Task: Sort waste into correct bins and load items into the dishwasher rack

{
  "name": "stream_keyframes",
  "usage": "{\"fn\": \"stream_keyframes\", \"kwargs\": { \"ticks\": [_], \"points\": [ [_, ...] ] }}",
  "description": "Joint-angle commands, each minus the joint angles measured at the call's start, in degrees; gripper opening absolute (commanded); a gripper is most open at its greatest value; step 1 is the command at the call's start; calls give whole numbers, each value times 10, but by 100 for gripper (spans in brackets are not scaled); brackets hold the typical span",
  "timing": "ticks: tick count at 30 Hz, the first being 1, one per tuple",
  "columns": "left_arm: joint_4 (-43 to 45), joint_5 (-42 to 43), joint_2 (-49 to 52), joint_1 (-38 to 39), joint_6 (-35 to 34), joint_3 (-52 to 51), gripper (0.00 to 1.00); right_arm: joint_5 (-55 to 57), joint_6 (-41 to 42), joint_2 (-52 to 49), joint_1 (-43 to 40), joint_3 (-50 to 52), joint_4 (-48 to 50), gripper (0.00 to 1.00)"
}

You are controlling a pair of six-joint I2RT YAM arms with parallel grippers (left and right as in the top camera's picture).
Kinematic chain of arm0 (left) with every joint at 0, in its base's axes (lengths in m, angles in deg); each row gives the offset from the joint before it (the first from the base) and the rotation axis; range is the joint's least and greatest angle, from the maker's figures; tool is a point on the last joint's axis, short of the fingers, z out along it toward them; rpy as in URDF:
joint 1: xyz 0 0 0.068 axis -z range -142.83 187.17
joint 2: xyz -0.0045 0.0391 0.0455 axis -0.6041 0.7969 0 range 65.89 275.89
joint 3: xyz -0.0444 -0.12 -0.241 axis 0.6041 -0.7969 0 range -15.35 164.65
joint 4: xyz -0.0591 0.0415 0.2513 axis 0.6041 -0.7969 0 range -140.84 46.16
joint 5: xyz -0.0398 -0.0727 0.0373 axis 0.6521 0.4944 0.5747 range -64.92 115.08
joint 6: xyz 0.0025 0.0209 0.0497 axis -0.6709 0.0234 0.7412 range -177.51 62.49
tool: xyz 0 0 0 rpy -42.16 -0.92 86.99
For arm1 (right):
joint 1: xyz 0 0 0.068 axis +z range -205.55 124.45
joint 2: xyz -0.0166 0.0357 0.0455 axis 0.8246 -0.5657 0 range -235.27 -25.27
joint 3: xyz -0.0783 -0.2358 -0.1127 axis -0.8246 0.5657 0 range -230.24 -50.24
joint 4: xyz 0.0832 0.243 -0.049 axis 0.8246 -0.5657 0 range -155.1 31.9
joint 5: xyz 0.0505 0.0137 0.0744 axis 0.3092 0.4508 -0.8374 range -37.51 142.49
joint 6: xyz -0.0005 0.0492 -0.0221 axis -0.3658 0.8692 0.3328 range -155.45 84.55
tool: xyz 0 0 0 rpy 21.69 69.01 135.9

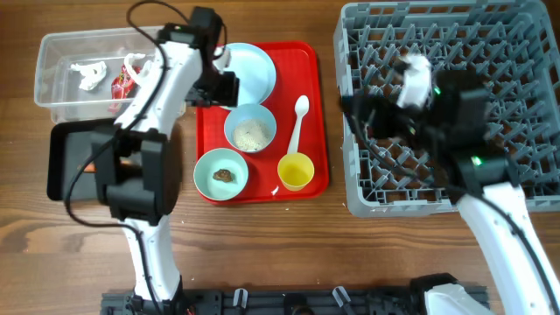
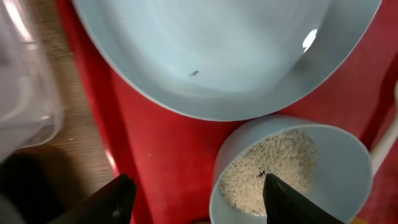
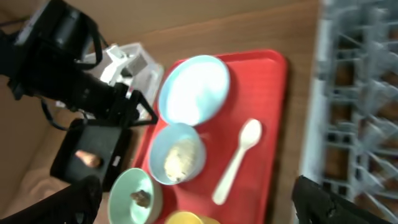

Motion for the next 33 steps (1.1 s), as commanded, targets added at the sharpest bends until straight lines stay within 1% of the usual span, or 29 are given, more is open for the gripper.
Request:
{"fn": "stream_keyframes", "kwargs": {
  "ticks": [1, 3, 4, 8, 9, 11, 15, 18, 24, 25, 29, 33],
  "points": [
    [3, 13, -42, -5, -20, 5, 68, 19, -8, -76, 42, -87, -33, 100],
    [4, 13, -47, -5, -23, 5, 68, 70, 31, -124, 61, -144, -85, 100],
    [4, 13, -49, -5, -28, 5, 68, 82, 35, -148, 69, -173, -111, 100],
    [7, 13, -57, -12, -66, 5, 68, 94, 41, -247, 96, -286, -199, 100],
    [9, 14, -61, -18, -83, 5, 68, 93, 41, -286, 108, -323, -222, 100],
    [10, 14, -66, -26, -97, 5, 68, 91, 49, -316, 118, -343, -227, 100],
    [10, 36, -76, -51, -110, 5, 68, 64, 81, -357, 132, -345, -209, 100],
    [10, 42, -76, -60, -110, 5, 68, 52, 82, -367, 134, -344, -197, 100],
    [10, 42, -76, -56, -101, 5, 68, 61, 79, -369, 135, -344, -183, 100],
    [10, 42, -76, -55, -95, 4, 68, 65, 79, -369, 135, -344, -183, 99],
    [-3, 41, -75, -49, -79, 4, 66, 92, 81, -369, 136, -337, -179, 90],
    [-1, 40, -75, -50, -79, 4, 65, 102, 83, -376, 137, -330, -181, 86]
  ]
}}
